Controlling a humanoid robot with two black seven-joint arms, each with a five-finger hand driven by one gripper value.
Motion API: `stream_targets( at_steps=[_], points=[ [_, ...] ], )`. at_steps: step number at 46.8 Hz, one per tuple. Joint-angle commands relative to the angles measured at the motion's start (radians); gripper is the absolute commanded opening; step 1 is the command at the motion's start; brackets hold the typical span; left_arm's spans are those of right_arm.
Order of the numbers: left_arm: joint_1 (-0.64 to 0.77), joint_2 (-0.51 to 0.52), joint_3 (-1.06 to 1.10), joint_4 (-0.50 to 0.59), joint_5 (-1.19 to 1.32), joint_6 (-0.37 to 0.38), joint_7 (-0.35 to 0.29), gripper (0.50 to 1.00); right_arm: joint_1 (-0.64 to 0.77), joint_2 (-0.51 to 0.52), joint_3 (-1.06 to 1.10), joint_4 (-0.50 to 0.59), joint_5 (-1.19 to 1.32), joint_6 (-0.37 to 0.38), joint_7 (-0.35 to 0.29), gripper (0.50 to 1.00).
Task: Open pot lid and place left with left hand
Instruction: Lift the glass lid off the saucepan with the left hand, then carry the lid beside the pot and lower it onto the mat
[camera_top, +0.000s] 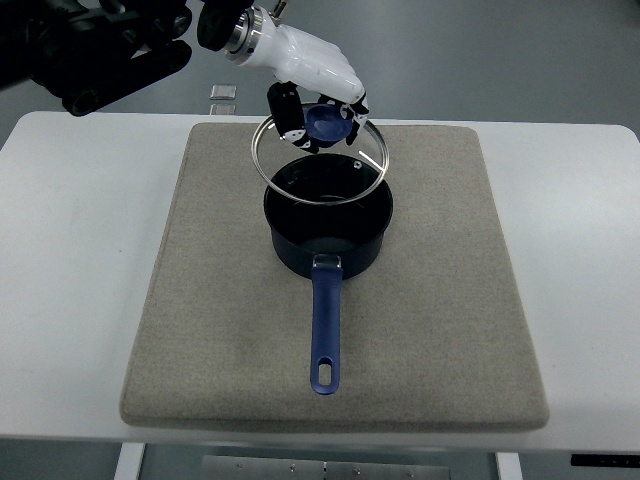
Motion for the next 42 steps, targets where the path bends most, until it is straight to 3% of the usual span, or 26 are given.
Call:
stream_targets(
  at_steps=[1,42],
  points=[
    [-0.002,0.043,0.000,0.005,-0.016,0.002,0.000,0.500,-0.001,0.000,0.000,0.000,0.000,0.000,0.000,0.917],
    [0.055,0.366,0.004,0.046,-0.092,0.048,0.000,0.500,0.000,0.000,0.000,0.000,0.000,0.000,0.000,0.917]
  ],
)
